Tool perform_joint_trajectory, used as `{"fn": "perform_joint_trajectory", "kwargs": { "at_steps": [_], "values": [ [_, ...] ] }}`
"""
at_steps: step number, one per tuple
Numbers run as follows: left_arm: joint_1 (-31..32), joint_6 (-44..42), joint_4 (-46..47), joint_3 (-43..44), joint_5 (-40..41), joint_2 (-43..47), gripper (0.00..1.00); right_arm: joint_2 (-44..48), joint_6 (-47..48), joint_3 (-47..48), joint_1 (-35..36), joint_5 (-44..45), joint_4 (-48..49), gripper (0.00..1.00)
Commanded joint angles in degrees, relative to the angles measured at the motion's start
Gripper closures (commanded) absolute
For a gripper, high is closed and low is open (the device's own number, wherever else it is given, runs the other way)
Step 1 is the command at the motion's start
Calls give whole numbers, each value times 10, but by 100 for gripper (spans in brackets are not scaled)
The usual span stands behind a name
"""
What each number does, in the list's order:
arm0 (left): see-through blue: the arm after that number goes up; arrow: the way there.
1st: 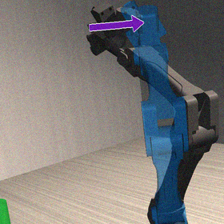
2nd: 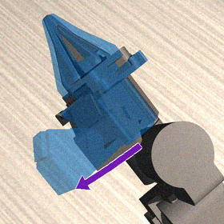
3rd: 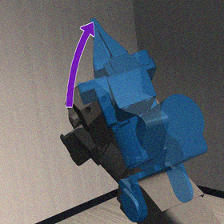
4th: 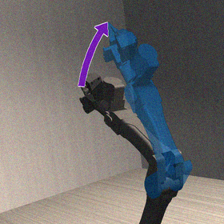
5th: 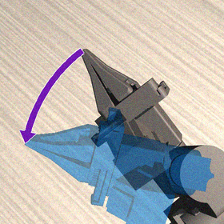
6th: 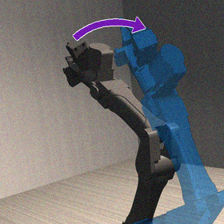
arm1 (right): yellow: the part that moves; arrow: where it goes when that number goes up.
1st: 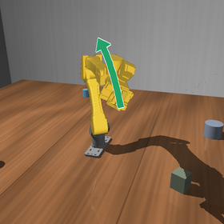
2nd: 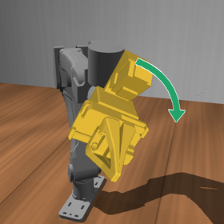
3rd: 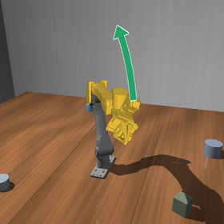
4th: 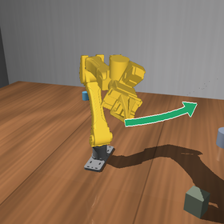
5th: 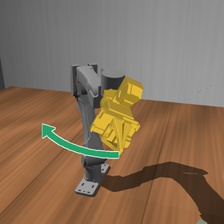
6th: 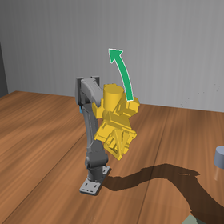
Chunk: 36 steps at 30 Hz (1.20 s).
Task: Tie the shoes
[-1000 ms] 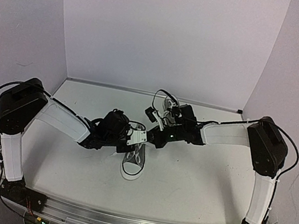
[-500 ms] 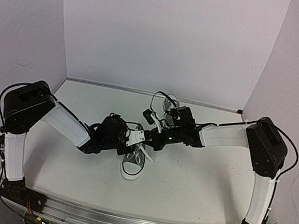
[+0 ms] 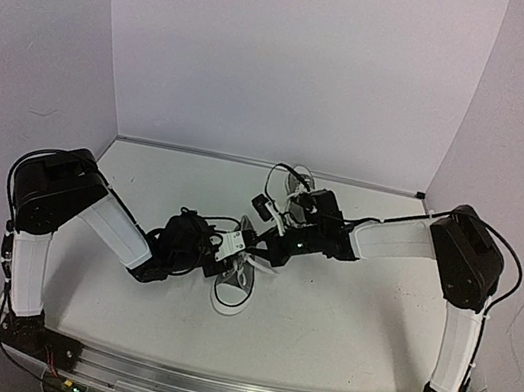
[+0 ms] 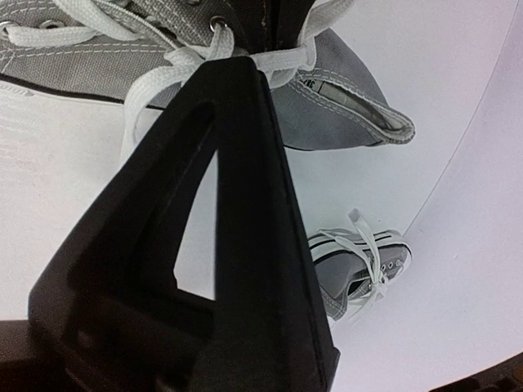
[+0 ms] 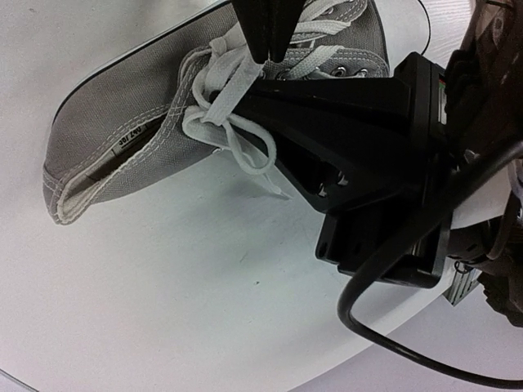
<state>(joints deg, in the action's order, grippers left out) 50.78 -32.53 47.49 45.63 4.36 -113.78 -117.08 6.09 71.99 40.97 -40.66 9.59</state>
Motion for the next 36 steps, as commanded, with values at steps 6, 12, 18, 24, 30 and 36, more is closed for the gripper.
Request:
{"fn": "perform_joint_trajectory", "kwargs": {
  "at_steps": [6,12,18,24,30,36],
  "values": [
    [-2,2,55,2,-34,-1,100,19,-5,2,3,-13,12,100],
    [-2,7,71,7,-60,-13,100,21,-4,0,3,-15,12,100],
    [-2,-4,74,4,-73,-25,100,37,-16,-12,-10,-20,14,83],
    [-2,-4,73,7,-74,-32,100,62,-53,-16,-35,-46,25,68],
    [-2,-8,69,10,-74,-32,100,57,-143,-12,-81,-13,49,72],
    [-2,-13,66,11,-74,-31,100,-5,-154,28,-87,-39,-9,81]
  ]
}}
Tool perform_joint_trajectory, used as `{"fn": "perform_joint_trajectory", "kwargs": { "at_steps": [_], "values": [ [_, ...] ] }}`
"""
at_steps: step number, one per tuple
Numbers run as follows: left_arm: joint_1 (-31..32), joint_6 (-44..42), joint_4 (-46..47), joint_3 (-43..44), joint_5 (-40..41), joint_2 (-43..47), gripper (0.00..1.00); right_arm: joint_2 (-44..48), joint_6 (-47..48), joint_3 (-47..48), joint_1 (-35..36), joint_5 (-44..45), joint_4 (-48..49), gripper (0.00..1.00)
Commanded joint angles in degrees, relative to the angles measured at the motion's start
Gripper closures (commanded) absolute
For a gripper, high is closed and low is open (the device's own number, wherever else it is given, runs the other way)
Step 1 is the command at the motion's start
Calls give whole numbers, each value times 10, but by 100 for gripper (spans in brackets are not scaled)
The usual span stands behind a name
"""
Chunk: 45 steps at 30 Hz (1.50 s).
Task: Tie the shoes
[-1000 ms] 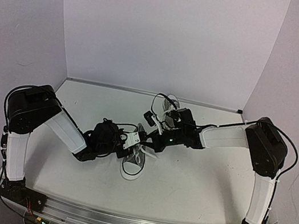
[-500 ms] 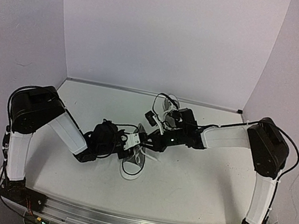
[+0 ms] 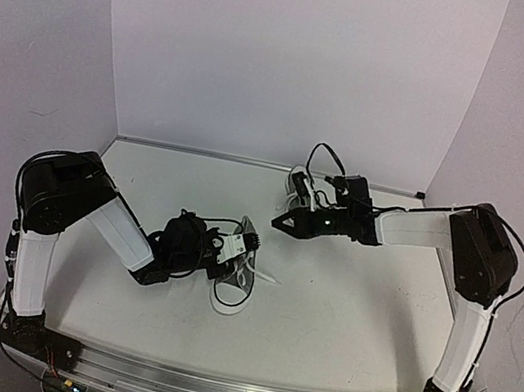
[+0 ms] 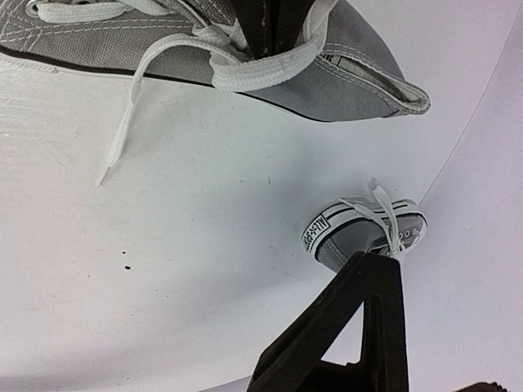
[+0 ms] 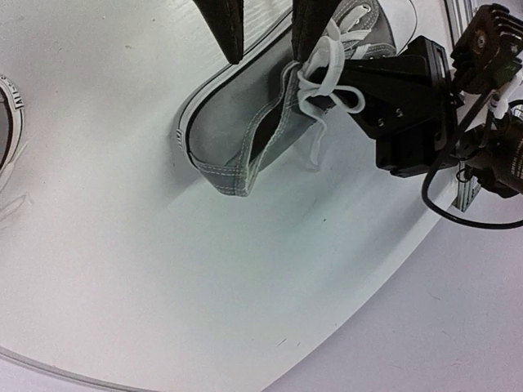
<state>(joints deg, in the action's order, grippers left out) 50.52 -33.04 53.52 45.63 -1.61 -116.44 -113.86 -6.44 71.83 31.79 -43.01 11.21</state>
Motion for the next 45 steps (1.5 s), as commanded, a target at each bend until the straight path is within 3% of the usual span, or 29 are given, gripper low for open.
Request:
{"fn": "perform_joint_trajectory", "kwargs": {
  "at_steps": [1,14,23,45],
  "values": [
    [1,-9,6,11,-14,-5,100,-41,-31,30,5,-22,-26,81],
    [0,-22,-5,25,-18,-14,100,-79,-52,47,14,-79,-35,79],
    [1,-23,-1,25,-18,-15,100,-101,-51,58,28,-89,-36,83],
    [1,-52,-25,19,-26,-4,100,-81,-58,51,35,-99,-33,80]
  ]
}}
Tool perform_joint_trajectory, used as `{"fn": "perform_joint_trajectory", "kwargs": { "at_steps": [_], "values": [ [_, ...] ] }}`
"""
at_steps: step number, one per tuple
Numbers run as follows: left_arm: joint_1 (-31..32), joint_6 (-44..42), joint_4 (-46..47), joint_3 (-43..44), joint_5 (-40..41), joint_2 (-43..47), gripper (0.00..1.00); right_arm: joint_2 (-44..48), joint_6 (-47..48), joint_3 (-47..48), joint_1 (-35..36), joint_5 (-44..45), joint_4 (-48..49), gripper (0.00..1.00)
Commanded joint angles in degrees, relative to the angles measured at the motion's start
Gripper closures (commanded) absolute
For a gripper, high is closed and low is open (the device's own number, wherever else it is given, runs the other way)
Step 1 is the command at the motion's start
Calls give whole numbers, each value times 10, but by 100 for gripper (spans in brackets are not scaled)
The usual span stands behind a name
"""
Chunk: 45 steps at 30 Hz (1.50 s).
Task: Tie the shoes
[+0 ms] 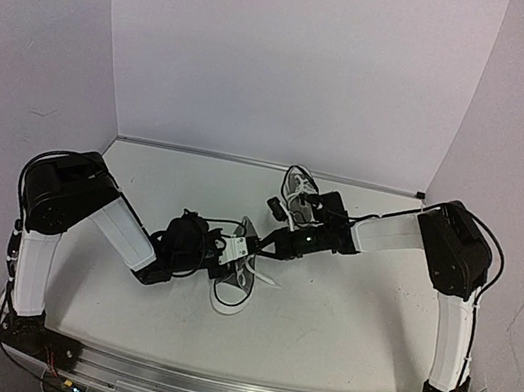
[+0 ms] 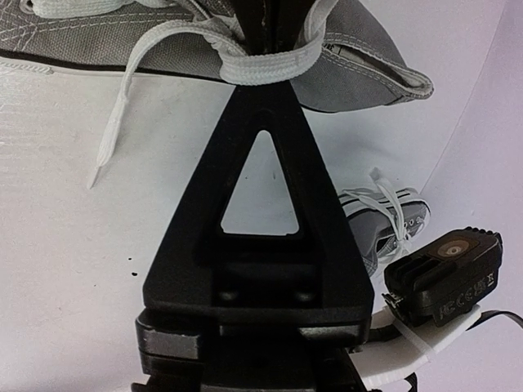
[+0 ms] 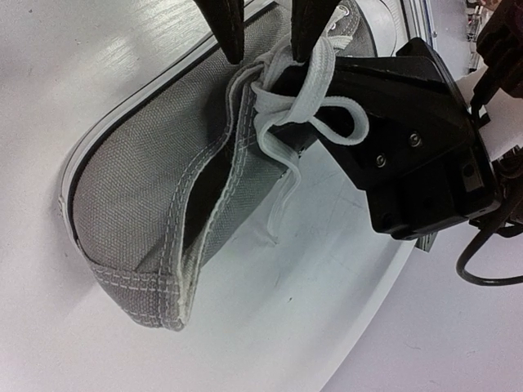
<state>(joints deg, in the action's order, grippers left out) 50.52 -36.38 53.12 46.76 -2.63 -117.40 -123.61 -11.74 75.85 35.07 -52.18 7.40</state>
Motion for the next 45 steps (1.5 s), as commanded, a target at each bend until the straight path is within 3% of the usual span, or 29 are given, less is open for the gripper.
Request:
{"fn": "perform_joint_trajectory", "kwargs": {
  "at_steps": [1,36,40,42,45],
  "values": [
    [0,-21,-23,7,-15,7,100,18,-4,10,3,-8,5,80],
    [2,-22,-15,18,-19,1,100,-31,-33,23,4,-60,33,77],
    [3,-23,-16,19,-17,-1,100,-31,-30,20,5,-57,33,87],
    [2,-23,-16,19,-16,0,100,-29,-29,18,4,-55,33,97],
    [2,-24,-16,18,-12,0,100,-19,-27,15,4,-52,32,100]
  ]
}}
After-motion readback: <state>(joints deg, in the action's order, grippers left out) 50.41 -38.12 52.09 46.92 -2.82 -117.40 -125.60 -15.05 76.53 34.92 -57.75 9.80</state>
